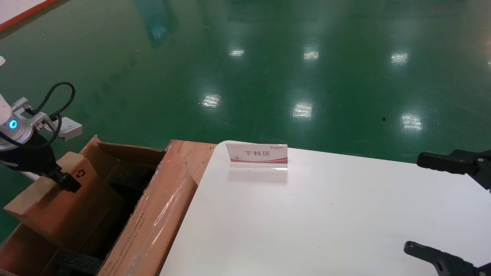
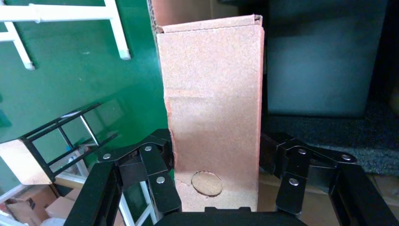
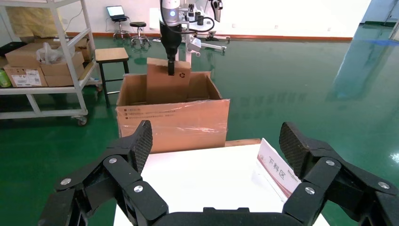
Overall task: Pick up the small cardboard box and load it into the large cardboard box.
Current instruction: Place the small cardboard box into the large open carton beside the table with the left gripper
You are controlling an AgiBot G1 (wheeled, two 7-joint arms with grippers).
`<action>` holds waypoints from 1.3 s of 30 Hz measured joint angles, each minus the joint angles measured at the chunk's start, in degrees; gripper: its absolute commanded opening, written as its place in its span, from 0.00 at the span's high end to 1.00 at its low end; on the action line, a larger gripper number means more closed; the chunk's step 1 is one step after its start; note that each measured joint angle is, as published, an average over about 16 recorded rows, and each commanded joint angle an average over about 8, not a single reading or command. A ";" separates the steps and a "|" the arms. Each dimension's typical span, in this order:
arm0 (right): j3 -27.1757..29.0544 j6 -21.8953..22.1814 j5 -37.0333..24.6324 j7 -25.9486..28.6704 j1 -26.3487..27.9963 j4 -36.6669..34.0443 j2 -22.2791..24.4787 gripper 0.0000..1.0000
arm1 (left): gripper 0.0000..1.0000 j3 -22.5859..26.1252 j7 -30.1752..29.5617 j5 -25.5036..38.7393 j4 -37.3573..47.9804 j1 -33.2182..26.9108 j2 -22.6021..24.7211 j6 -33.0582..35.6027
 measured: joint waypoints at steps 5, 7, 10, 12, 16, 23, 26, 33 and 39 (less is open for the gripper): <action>-0.02 0.01 0.01 -0.01 0.00 0.00 0.01 0.00 | 1.00 -0.59 1.54 -1.01 3.11 1.60 1.25 -0.19; -0.02 0.01 0.01 -0.01 0.00 0.00 0.01 0.00 | 1.00 -0.82 2.18 -1.35 4.35 2.08 1.75 -0.25; -0.03 0.01 0.02 -0.02 0.01 0.00 0.01 0.00 | 1.00 -1.17 3.08 -1.82 6.17 2.74 2.50 -0.33; -0.04 0.02 0.03 -0.02 0.01 0.00 0.02 0.00 | 1.00 -1.39 3.66 -2.10 7.34 3.17 2.99 -0.43; -0.05 0.02 0.03 -0.02 0.01 0.00 0.02 0.00 | 1.00 -1.77 4.64 -2.58 9.48 4.16 3.88 -0.70; -0.07 0.03 0.05 -0.03 0.02 0.00 0.03 0.00 | 1.00 -2.30 5.72 -3.57 12.29 6.49 4.97 -1.14; -0.08 0.03 0.05 -0.04 0.02 0.00 0.03 0.00 | 1.00 -2.48 6.00 -4.00 13.18 7.61 5.28 -1.33; -0.10 0.04 0.07 -0.05 0.02 0.00 0.04 0.00 | 1.00 -2.83 6.39 -5.03 14.81 10.36 5.64 -1.64; -0.12 0.05 0.08 -0.06 0.03 0.00 0.05 0.00 | 1.00 -3.05 6.69 -5.75 16.04 12.41 5.80 -1.74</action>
